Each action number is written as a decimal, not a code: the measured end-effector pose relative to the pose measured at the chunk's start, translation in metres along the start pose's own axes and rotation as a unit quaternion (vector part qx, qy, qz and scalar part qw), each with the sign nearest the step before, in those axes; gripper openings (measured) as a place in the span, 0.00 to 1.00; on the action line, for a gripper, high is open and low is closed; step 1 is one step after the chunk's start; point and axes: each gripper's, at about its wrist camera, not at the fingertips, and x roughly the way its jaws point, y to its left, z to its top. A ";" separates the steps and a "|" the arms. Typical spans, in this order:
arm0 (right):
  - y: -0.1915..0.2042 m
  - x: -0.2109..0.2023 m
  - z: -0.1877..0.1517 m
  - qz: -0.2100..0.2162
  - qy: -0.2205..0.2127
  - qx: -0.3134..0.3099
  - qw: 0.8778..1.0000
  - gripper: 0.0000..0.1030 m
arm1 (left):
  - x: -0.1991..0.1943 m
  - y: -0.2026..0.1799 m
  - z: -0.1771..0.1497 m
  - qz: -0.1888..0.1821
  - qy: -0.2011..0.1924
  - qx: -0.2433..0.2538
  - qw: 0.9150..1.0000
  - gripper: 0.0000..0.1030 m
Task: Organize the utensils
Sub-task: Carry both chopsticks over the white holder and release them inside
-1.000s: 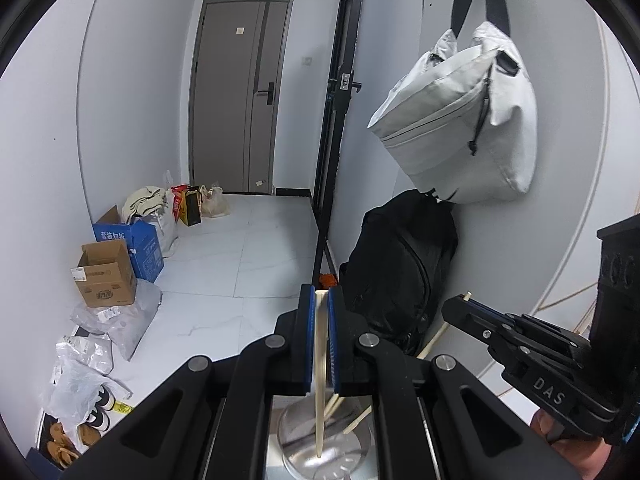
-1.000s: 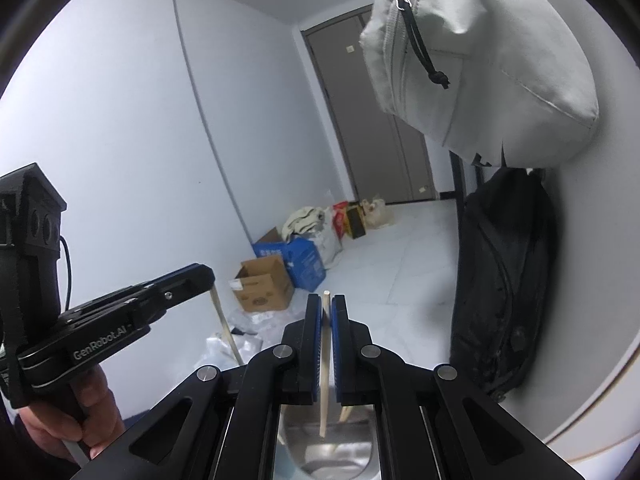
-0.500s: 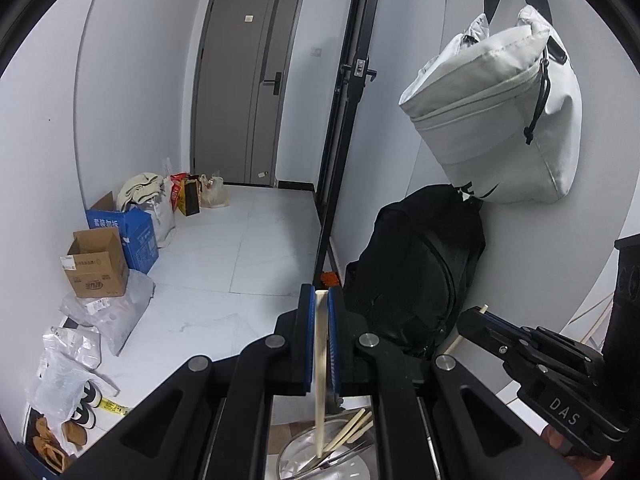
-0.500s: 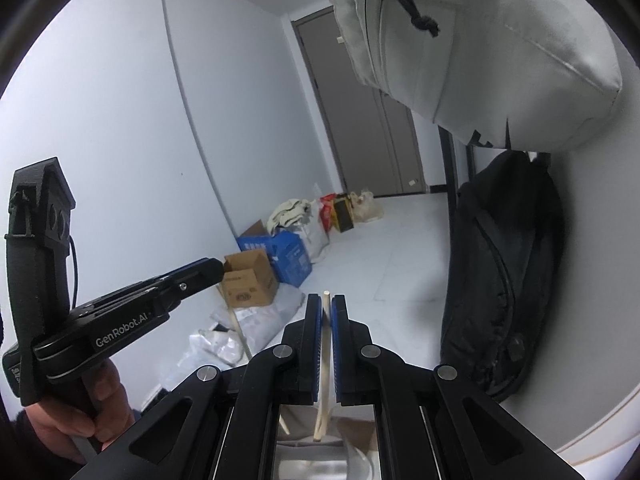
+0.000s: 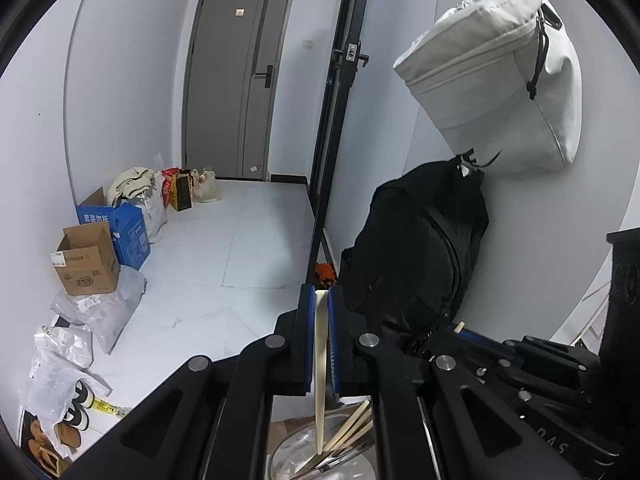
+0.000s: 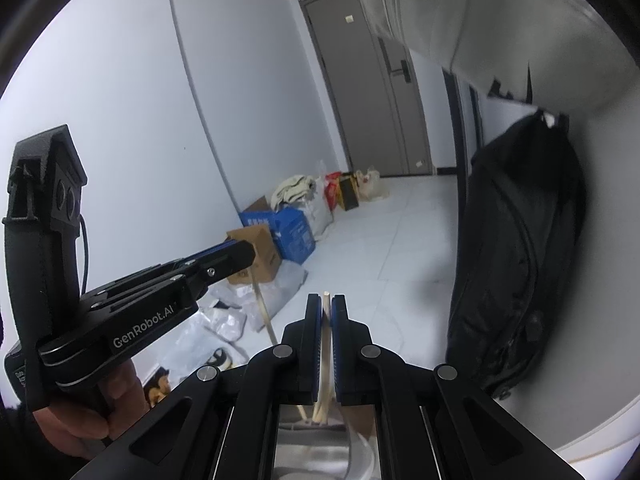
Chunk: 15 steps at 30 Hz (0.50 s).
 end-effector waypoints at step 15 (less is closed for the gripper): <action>-0.033 0.030 -0.034 0.035 0.073 0.088 0.993 0.07 | 0.019 -0.004 -0.008 -0.072 0.082 0.003 0.994 0.04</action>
